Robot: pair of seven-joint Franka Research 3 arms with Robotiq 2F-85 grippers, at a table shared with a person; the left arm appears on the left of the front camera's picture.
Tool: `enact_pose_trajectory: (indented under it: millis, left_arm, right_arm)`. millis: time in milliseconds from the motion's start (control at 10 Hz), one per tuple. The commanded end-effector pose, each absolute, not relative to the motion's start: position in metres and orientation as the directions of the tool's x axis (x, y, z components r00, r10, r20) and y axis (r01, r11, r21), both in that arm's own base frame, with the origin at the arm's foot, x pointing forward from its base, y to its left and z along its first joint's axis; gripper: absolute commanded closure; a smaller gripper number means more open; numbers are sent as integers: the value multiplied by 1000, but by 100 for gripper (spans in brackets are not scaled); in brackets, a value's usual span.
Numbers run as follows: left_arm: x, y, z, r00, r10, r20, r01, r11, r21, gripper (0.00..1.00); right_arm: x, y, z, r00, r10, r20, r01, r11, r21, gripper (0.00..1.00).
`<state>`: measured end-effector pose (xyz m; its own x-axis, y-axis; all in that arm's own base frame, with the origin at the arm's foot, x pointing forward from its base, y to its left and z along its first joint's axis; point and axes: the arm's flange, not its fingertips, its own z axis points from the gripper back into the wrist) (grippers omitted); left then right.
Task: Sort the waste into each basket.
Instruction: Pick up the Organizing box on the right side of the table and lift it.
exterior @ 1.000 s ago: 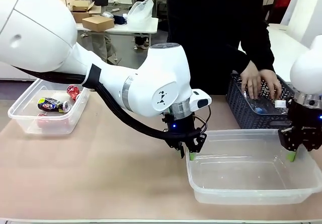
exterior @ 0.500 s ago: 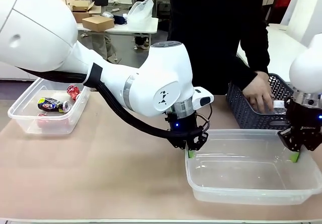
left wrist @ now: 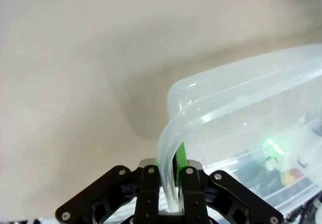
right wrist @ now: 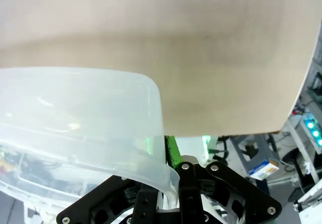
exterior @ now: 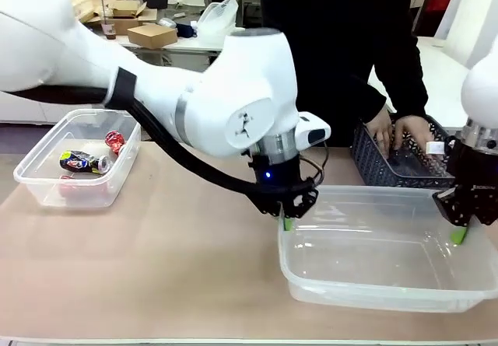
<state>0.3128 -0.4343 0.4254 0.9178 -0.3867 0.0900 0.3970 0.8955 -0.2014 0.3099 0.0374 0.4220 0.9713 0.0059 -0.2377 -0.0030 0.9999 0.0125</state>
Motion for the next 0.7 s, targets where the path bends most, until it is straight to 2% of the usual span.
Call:
enact_pose_trajectory:
  millis: [0, 300, 600]
  left_arm:
    - [306, -372, 481, 956, -282, 87, 293, 942, -164, 100]
    - [301, -289, 551, 989, -90, 121, 111, 977, -184, 100]
    - [302, -228, 565, 979, -95, 179, 123, 981, -152, 100]
  right_arm:
    - [285, 63, 434, 966, 58, -252, -72, 996, -49, 100]
    - [329, 130, 489, 960, 152, -235, -173, 982, -71, 100]
    - [377, 173, 531, 932, 127, -340, -141, 990, -16, 100]
